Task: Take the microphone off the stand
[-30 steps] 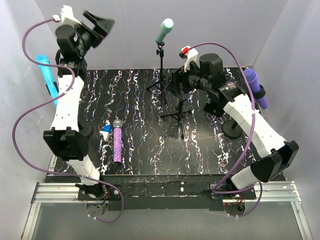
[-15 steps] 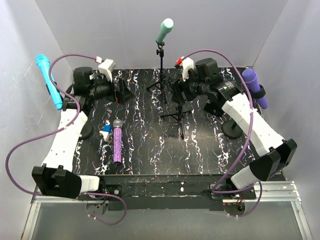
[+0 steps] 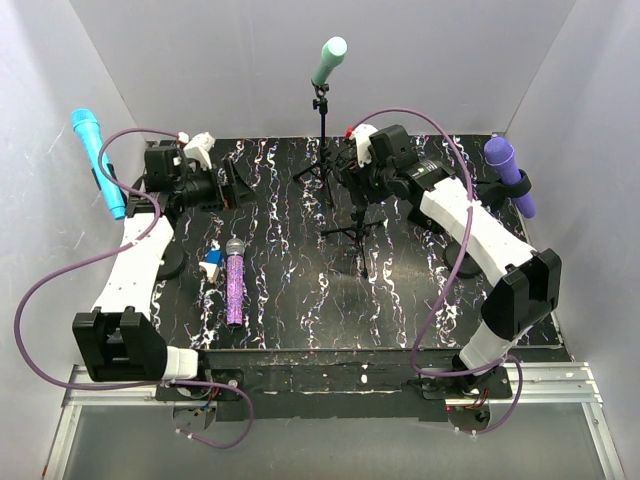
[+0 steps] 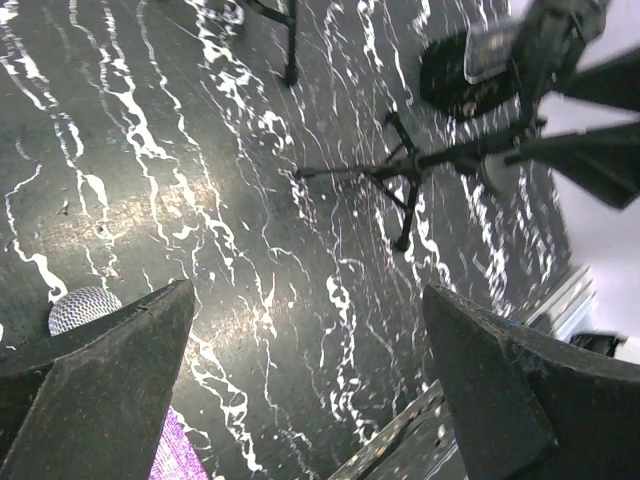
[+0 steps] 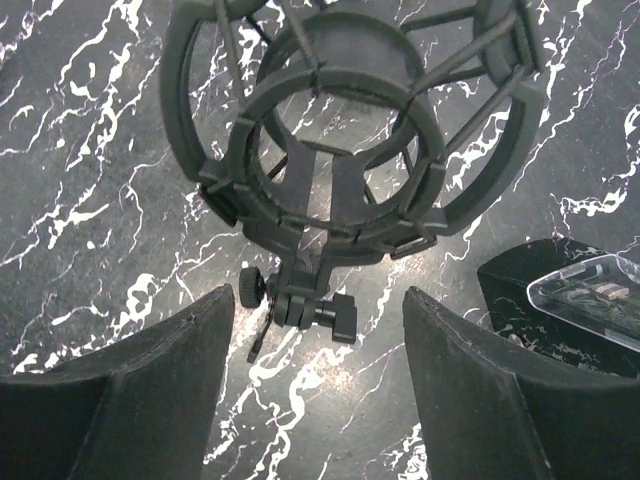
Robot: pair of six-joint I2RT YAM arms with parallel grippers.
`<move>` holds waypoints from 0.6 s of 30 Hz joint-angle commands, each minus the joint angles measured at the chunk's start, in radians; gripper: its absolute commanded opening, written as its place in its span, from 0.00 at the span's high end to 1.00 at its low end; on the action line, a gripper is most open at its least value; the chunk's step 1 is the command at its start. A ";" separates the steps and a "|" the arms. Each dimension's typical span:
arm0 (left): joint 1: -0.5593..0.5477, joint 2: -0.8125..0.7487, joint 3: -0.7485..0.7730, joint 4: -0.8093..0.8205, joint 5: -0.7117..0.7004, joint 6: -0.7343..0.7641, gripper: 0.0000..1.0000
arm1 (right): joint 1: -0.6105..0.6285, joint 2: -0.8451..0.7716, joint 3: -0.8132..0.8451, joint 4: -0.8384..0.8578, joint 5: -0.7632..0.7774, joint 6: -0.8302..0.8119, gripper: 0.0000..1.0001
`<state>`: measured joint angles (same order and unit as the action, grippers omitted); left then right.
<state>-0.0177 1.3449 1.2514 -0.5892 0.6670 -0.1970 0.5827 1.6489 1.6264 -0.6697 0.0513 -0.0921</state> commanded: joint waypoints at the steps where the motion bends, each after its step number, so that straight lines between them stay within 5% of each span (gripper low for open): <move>1: 0.065 0.019 0.002 0.097 0.048 -0.162 0.02 | -0.003 0.028 -0.006 0.102 0.036 0.072 0.28; 12: 0.087 0.007 0.008 0.097 0.048 -0.154 0.02 | -0.007 0.037 -0.069 0.159 0.055 0.121 0.51; 18: 0.088 -0.016 0.008 0.074 0.048 -0.142 0.02 | -0.041 0.032 -0.091 0.254 0.137 0.109 0.78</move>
<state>0.0662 1.3788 1.2514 -0.5030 0.6971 -0.3519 0.5743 1.6993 1.5524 -0.5312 0.1017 0.0181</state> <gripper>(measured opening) 0.981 0.475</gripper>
